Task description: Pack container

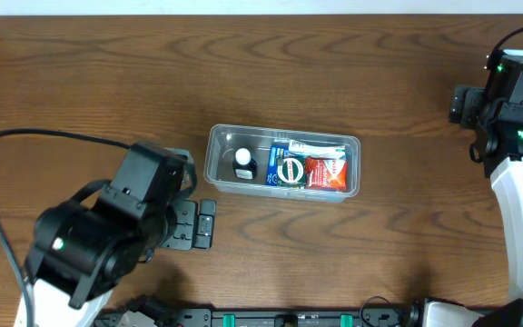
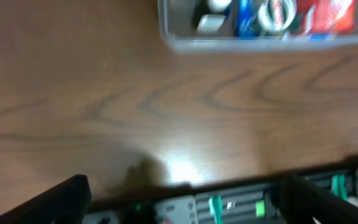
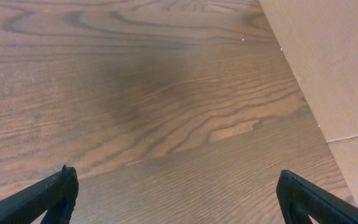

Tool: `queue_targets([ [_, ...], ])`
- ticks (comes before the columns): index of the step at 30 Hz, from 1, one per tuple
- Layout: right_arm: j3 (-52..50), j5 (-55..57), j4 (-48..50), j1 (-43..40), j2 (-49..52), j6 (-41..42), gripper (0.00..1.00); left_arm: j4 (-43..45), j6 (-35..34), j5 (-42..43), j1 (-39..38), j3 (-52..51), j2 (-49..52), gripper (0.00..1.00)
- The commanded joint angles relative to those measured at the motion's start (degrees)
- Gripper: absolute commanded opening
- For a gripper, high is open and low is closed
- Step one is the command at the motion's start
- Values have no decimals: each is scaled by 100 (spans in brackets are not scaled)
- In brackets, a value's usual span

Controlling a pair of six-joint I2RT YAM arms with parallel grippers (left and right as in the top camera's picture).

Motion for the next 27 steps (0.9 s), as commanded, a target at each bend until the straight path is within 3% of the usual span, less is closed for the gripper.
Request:
queue_targets([
  [1,11,57,-7,-22,-37,85,99,306,114,-216,13,-20,-339,98],
  [4,11,57,-7,-22,-37,85,99,739,175,-372,37,-251,-660,98],
  [12,11,57,-7,-22,-37,85,99,2743,1335,-260,1202,-1849,-1729,98],
  [22,11,57,-7,-22,-37,85,99,5663,1408,278,2441,-4406,-3639,98],
  [27,11,57,-7,-22,-37,83,99,6627,1405,437,2804,-5549,-4601,98],
])
